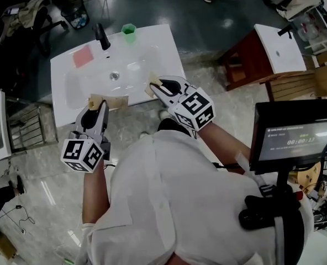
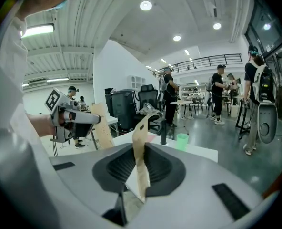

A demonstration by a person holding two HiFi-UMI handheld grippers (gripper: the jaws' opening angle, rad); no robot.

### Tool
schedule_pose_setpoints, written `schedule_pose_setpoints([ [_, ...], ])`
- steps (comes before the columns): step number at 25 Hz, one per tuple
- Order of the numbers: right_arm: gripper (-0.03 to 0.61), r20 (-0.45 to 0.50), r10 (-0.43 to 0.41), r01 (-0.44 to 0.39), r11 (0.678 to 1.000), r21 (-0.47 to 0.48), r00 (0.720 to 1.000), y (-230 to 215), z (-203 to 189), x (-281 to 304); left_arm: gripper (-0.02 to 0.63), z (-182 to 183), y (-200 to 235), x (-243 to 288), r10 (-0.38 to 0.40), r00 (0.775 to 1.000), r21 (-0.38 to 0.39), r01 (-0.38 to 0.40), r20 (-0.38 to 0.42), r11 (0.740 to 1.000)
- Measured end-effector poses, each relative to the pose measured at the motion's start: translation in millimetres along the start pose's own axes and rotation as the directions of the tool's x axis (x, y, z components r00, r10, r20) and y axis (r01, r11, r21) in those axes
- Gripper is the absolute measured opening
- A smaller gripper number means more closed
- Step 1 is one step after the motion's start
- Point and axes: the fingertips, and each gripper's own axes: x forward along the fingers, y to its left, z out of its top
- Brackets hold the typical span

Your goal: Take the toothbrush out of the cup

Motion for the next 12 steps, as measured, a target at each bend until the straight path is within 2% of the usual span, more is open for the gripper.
schedule_pose_setpoints([
  [12,0.048,-0.002,0.001,-0.001,1.0,-0.006,1.0,2.1,3.0,3.9,0.077,2.7,5.8,-3.7,0.005,1.0,0.0,-0.005,0.003,1.0],
])
